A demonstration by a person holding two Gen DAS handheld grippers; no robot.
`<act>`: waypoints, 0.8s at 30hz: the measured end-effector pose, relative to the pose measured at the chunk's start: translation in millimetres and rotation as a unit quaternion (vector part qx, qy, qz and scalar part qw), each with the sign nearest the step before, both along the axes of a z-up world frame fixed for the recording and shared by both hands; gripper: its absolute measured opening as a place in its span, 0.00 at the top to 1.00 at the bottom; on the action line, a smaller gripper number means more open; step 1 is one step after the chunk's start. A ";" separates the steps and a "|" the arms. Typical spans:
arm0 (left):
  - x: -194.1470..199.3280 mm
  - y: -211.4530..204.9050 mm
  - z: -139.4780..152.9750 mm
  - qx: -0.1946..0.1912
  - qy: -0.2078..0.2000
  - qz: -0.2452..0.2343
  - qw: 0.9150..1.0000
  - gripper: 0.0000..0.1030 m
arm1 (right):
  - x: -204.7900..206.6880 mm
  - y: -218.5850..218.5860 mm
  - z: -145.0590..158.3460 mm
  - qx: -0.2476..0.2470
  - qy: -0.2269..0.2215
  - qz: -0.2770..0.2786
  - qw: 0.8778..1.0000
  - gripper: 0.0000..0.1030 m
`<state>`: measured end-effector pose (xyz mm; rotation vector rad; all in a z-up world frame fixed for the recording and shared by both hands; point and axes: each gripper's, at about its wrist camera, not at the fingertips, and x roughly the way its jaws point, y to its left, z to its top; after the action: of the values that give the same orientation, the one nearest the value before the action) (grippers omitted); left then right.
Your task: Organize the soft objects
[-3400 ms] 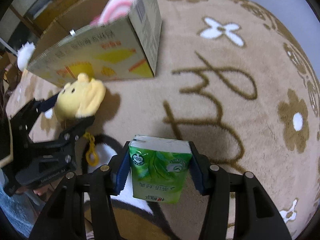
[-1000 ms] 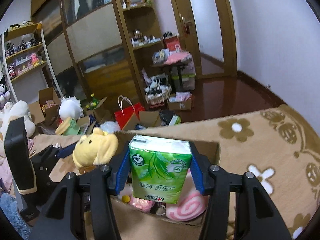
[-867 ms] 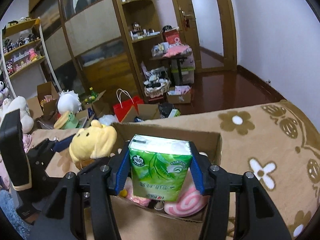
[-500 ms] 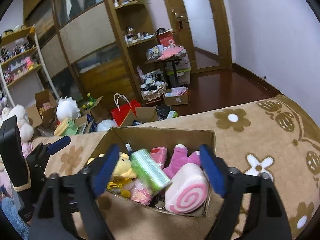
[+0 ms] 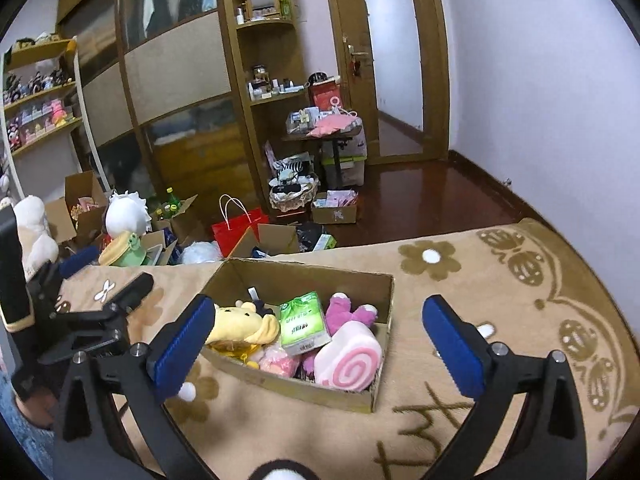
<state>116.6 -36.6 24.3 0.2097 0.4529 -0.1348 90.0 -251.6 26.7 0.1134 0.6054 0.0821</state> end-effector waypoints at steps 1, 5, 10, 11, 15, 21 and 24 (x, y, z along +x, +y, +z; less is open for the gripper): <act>-7.1 1.7 5.6 0.002 -0.005 -0.002 1.000 0.00 | -7.6 1.5 5.6 -0.003 -0.004 0.000 1.000 0.00; -29.2 7.4 24.5 -0.009 -0.007 -0.015 1.000 0.00 | -33.4 5.6 23.0 -0.006 -0.022 -0.015 1.000 0.00; -62.8 22.0 45.0 -0.046 -0.008 -0.019 0.999 0.00 | -70.3 12.6 49.8 -0.023 -0.055 -0.050 0.997 0.00; -69.7 23.5 48.7 -0.048 -0.011 -0.019 0.999 0.00 | -78.2 13.5 55.0 -0.021 -0.058 -0.052 0.997 0.00; -96.6 28.6 59.8 -0.042 -0.024 -0.016 0.999 0.00 | -102.5 19.2 66.2 -0.030 -0.068 -0.056 0.996 0.00; -119.7 36.7 62.2 -0.049 -0.026 -0.020 0.998 0.00 | -134.3 26.2 69.7 -0.035 -0.079 -0.053 0.995 0.00; -127.0 37.5 57.6 -0.047 -0.030 -0.019 0.998 0.00 | -147.0 26.6 67.2 -0.027 -0.087 -0.060 0.994 0.00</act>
<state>-10.5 0.9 81.9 0.1302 0.3824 -0.1853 -57.0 -225.0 93.9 0.0888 0.4261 -0.0402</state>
